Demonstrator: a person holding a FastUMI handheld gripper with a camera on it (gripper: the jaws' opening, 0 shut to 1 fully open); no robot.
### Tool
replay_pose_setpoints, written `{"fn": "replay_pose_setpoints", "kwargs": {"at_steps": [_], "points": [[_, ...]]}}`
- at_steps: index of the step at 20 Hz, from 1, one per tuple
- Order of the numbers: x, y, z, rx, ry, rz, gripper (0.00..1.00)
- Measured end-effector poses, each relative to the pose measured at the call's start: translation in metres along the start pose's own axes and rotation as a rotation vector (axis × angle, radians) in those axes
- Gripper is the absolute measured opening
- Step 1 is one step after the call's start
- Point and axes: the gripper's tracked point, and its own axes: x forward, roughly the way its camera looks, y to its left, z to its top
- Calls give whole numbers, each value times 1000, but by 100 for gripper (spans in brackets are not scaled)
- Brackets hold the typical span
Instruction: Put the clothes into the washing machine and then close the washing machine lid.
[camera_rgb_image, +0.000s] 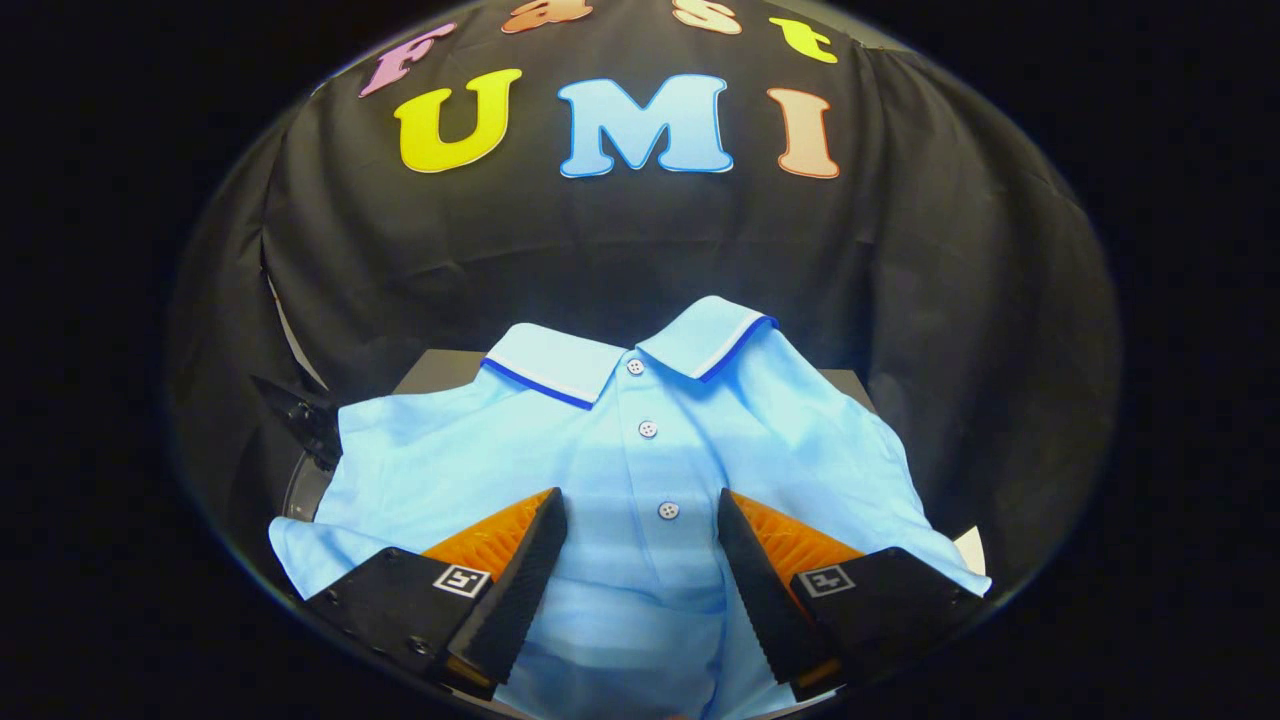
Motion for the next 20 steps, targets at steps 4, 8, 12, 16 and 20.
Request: {"fn": "replay_pose_setpoints", "kwargs": {"at_steps": [4, 8, 12, 16, 20], "points": [[1, 6, 1, -3, 9, 28, 89], [2, 6, 0, -25, 33, 29, 63], [2, 8, 3, -59, 9, 13, 8], [-2, 9, 4, -63, 4, -1, 8], [-2, 9, 5, -14, -16, 24, 8]]}}
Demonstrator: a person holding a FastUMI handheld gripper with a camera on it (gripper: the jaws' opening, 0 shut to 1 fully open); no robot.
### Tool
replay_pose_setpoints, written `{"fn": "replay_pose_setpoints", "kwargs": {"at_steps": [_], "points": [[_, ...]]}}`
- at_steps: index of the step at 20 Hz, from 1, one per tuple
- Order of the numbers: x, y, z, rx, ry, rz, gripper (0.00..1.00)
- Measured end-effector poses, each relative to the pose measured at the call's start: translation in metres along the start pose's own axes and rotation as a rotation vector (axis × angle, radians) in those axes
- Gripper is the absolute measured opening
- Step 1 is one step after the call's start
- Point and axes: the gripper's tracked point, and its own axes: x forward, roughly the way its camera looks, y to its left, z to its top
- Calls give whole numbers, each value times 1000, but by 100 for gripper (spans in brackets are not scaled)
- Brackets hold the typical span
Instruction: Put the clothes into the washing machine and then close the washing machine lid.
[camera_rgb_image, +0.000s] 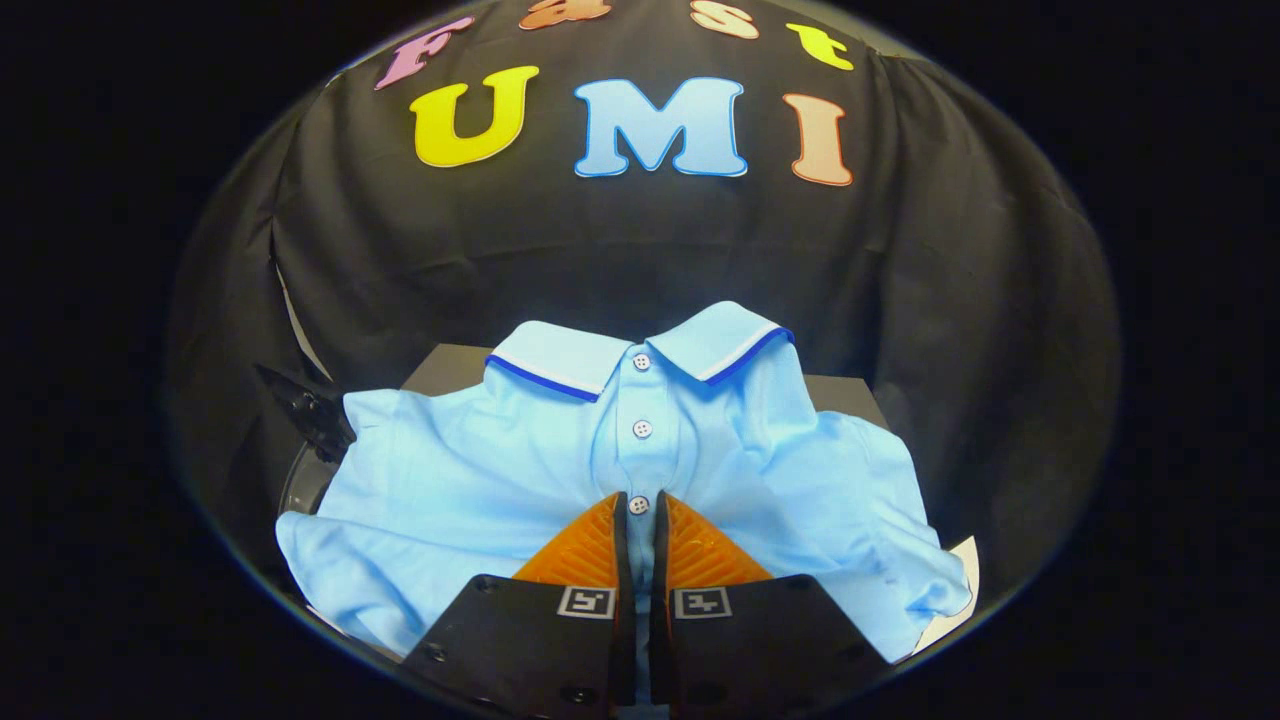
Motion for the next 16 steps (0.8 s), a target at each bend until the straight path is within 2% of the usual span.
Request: {"fn": "replay_pose_setpoints", "kwargs": {"at_steps": [16], "points": [[-68, 13, 54, 87, -186, 77, 7]]}}
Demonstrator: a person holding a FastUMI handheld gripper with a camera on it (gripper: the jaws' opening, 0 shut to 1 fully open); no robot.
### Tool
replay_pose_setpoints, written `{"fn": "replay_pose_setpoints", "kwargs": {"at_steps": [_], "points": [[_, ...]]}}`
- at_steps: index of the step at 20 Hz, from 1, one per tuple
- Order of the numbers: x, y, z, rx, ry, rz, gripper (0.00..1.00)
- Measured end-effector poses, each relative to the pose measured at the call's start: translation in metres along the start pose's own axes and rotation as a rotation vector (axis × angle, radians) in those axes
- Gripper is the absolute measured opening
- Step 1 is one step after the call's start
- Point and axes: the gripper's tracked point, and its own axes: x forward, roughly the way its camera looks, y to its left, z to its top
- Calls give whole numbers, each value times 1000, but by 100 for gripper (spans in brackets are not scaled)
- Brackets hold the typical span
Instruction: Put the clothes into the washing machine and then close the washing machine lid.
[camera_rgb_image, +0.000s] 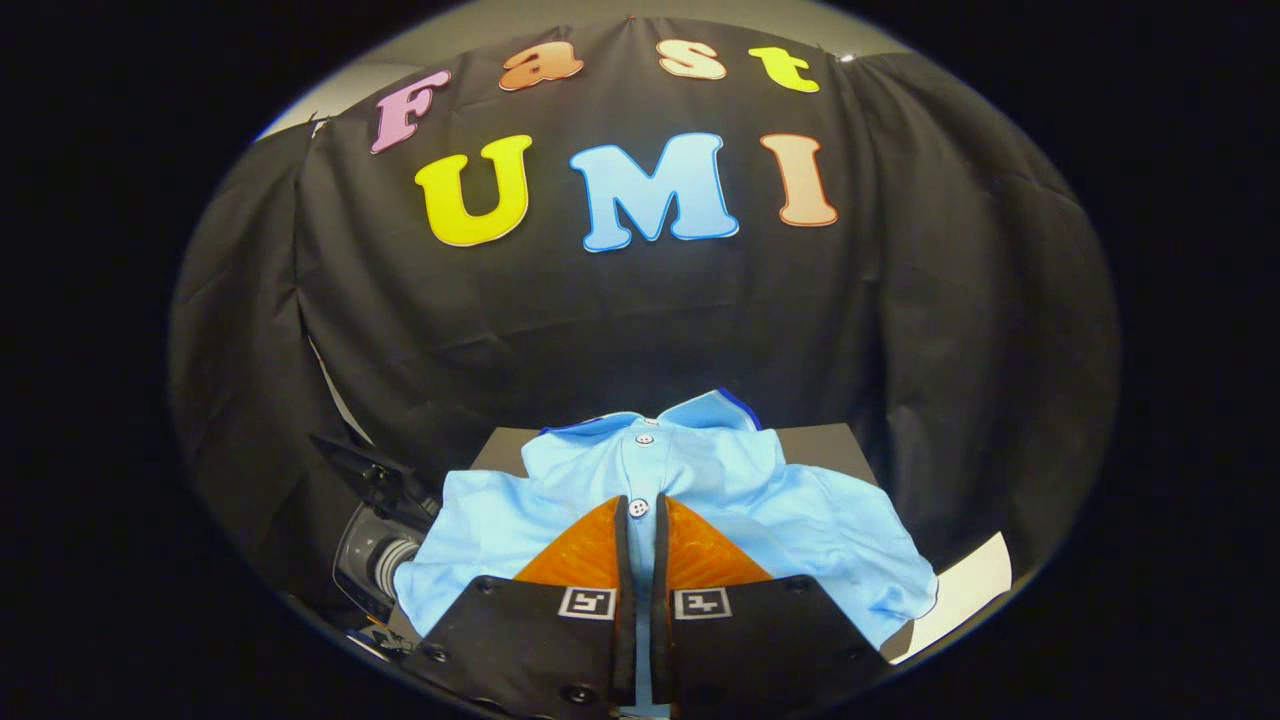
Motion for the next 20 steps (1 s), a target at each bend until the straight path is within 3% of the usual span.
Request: {"fn": "replay_pose_setpoints", "kwargs": {"at_steps": [20], "points": [[-61, 74, 72, -20, -178, 83, 7]]}}
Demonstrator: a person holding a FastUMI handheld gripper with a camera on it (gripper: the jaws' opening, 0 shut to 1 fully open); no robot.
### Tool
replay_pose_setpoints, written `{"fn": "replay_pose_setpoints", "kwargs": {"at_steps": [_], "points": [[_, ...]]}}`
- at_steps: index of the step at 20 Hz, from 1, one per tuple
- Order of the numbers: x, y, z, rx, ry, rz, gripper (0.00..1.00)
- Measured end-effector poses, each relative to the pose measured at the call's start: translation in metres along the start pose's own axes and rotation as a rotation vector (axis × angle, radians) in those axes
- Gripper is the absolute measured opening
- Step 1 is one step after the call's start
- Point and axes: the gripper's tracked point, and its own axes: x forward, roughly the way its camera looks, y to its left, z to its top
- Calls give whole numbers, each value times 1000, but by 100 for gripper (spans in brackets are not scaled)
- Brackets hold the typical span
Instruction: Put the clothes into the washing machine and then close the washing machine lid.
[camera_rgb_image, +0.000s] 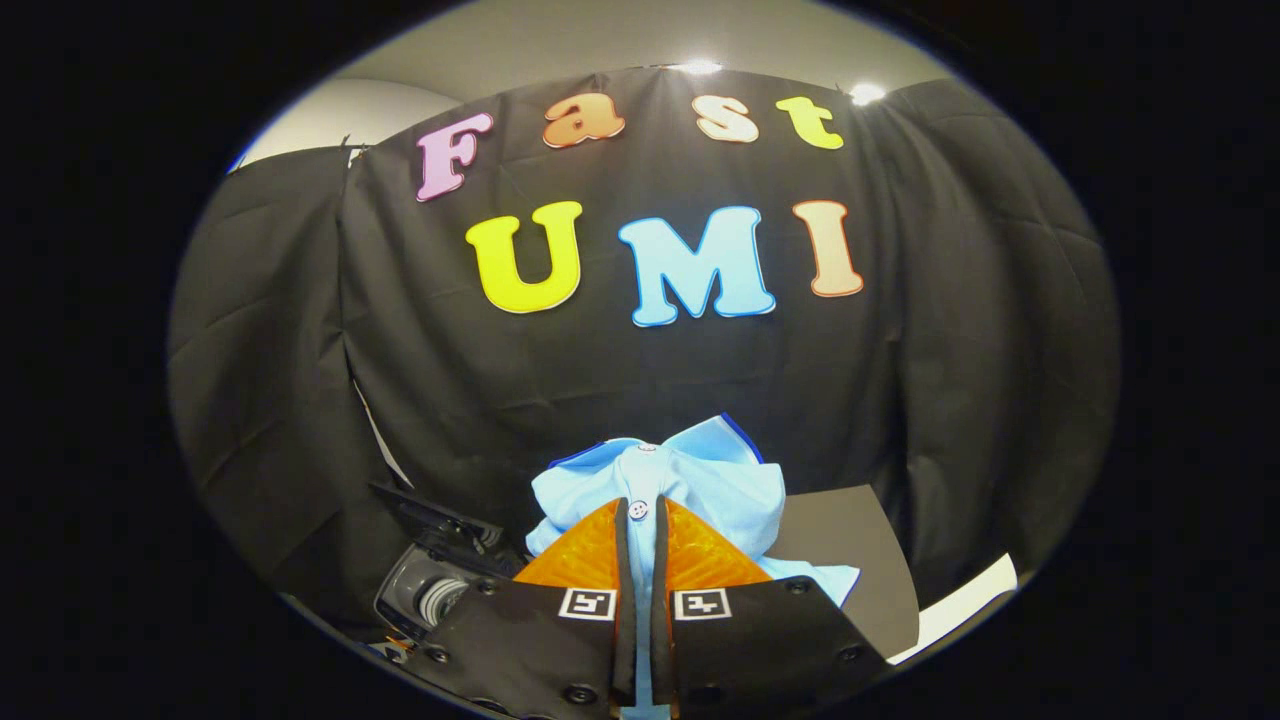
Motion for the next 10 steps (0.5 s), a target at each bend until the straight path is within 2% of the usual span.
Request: {"fn": "replay_pose_setpoints", "kwargs": {"at_steps": [4, 10], "points": [[-9, 26, 18, -16, -36, 37, 7], [-15, 74, 21, -48, -40, 98, 7]]}}
